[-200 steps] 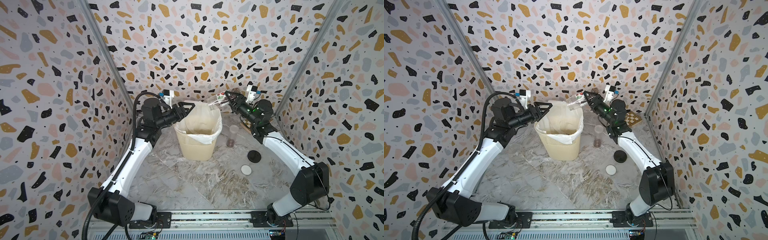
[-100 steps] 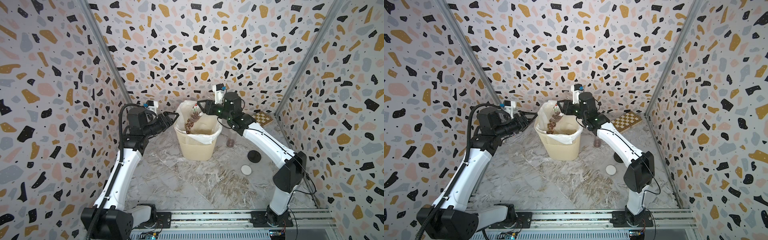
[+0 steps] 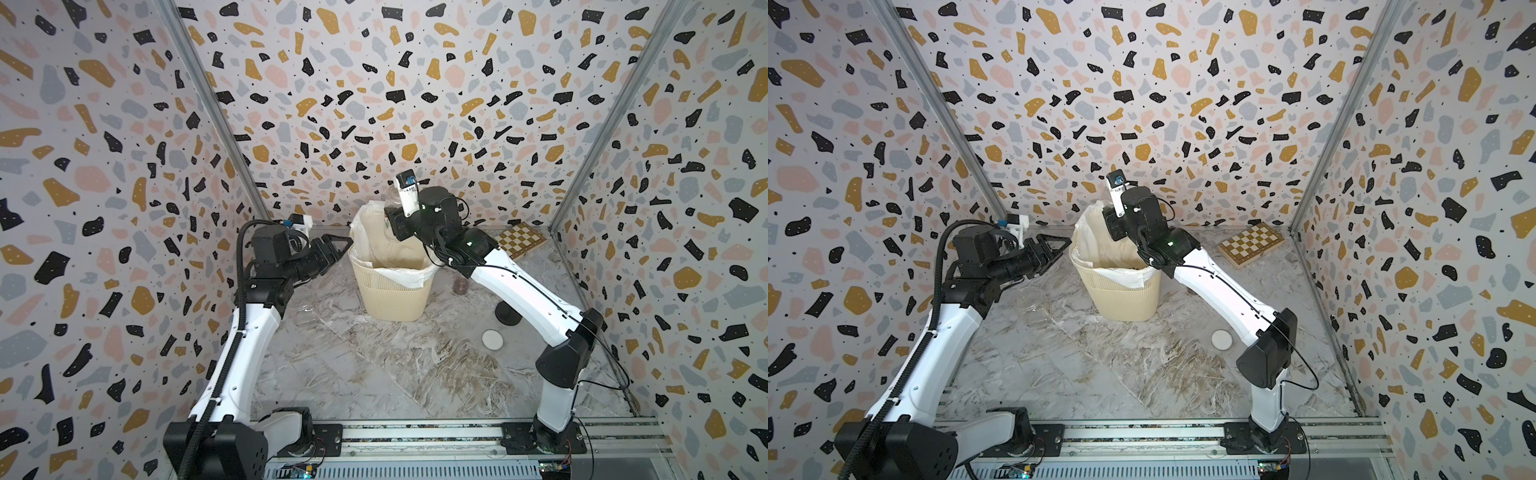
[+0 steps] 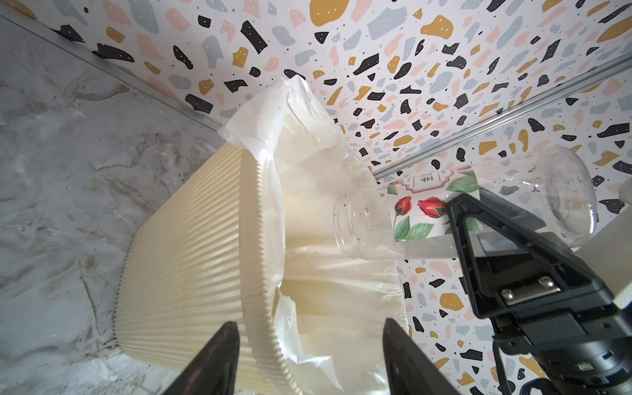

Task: Empty the moldy dried flower tea in the jars
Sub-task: Pour the moldy dried flower tea into the trash bin, then place the jar at the center of the board.

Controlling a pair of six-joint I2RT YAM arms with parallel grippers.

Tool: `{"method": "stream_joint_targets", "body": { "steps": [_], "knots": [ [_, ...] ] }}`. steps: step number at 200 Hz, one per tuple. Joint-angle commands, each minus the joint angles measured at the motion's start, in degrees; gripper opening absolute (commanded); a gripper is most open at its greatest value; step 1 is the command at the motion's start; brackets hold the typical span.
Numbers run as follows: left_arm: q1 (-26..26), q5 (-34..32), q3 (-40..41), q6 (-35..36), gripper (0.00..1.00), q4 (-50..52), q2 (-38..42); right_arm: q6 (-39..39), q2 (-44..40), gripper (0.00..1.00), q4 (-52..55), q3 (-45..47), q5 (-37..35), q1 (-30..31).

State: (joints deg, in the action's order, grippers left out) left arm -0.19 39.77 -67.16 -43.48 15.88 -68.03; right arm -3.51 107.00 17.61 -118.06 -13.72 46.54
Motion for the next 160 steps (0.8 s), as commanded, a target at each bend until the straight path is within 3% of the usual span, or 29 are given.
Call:
{"method": "stream_joint_targets", "body": {
  "steps": [1,19,28,34,53,60,79,100,119,140,148,160],
  "knots": [
    [0.45,0.84,0.62,0.84,0.65,-1.16,1.5,1.67,-0.44,0.54,3.64,-3.89,2.62,-2.24],
    [0.52,0.73,0.86,0.78,0.65,-1.22,1.58,-9.57,-2.23,0.54,0.1,-0.78,27.74,-9.44],
    [0.54,0.73,0.89,0.75,0.65,-1.2,1.57,-14.17,-3.43,0.53,-3.77,2.24,34.8,-11.65],
    [0.54,0.73,0.97,0.74,0.65,-1.19,1.6,-14.2,-3.95,0.52,-4.09,3.05,33.77,-11.71],
    [0.63,0.85,1.15,0.84,0.65,-1.18,1.85,-2.6,-4.08,0.54,0.73,0.59,15.37,-5.73],
    [0.63,0.79,1.3,0.81,0.65,-1.18,1.91,0.73,-3.34,0.55,2.17,-0.74,12.06,-3.9],
    [0.64,0.86,1.41,0.58,0.65,-1.51,1.8,-0.76,-2.39,0.55,3.84,-2.93,20.36,-5.36],
    [0.63,1.02,1.39,0.11,0.65,-1.99,1.83,-0.75,-3.14,0.55,3.24,-1.22,13.12,-4.53],
    [0.68,0.98,1.2,0.74,0.65,-1.52,2.11,-2.71,-3.58,0.55,2.8,-0.64,19.09,-6.29],
    [0.7,1.01,1.2,0.76,0.65,-1.44,2.01,-0.62,-4.39,0.53,2.67,0.02,8.97,-3.99],
    [0.63,1.1,1.24,0.76,0.65,-1.46,2.0,-0.25,-4.4,0.54,2.81,-0.23,13.24,-4.45],
    [0.66,0.96,1.33,0.81,0.65,-1.46,2.01,-3.9,-4.59,0.55,1.64,0.15,25.68,-7.36]
  ]
}}
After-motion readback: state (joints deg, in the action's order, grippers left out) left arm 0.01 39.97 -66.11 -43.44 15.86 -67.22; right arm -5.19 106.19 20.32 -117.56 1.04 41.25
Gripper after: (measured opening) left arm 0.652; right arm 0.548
